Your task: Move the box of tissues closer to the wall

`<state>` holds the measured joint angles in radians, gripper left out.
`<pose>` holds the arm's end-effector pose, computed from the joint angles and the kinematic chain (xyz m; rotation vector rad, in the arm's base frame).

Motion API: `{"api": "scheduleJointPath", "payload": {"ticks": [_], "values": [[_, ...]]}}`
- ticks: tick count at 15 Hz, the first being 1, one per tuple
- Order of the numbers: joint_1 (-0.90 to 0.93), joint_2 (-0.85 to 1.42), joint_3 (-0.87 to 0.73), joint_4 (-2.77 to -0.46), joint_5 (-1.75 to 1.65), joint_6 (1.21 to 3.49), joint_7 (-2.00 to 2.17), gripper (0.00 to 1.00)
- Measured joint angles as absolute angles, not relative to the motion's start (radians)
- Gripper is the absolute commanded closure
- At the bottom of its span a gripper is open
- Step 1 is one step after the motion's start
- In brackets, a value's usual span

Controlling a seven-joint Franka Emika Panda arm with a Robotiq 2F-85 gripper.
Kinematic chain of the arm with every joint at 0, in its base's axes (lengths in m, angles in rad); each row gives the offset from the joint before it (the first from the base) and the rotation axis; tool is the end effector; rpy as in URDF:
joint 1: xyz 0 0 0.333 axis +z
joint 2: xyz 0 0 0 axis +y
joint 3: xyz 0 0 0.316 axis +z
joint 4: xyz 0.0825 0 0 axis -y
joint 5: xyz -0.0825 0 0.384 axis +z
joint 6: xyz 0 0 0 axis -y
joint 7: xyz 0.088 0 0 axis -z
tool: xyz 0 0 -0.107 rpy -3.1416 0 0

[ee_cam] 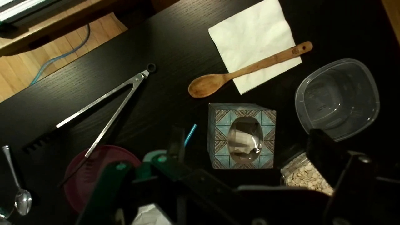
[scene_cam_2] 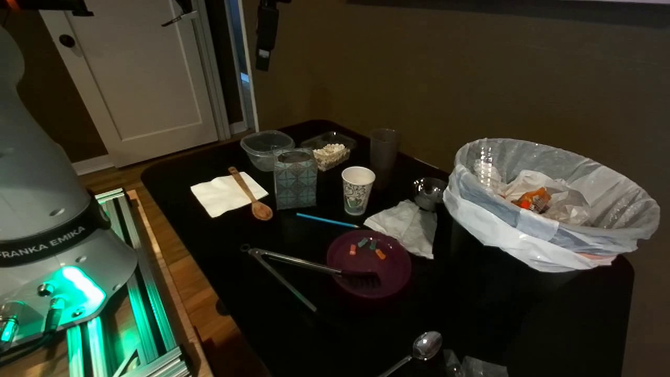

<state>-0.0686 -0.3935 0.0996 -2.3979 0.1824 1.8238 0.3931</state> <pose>0.4057 0.0287 0.4488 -2.9607 0.6543 0.3111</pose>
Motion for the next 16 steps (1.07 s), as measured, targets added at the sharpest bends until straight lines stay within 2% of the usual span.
{"api": "scheduleJointPath", "payload": {"ticks": [3,11,16], "values": [[-0.069,-0.390,0.098,-2.400,0.190,1.894,0.419,0.00],[0.016,-0.148,0.133,-2.546,0.269,2.478,0.447,0.00],[0.042,0.056,0.123,-2.569,0.325,2.552,0.444,0.00]]}}
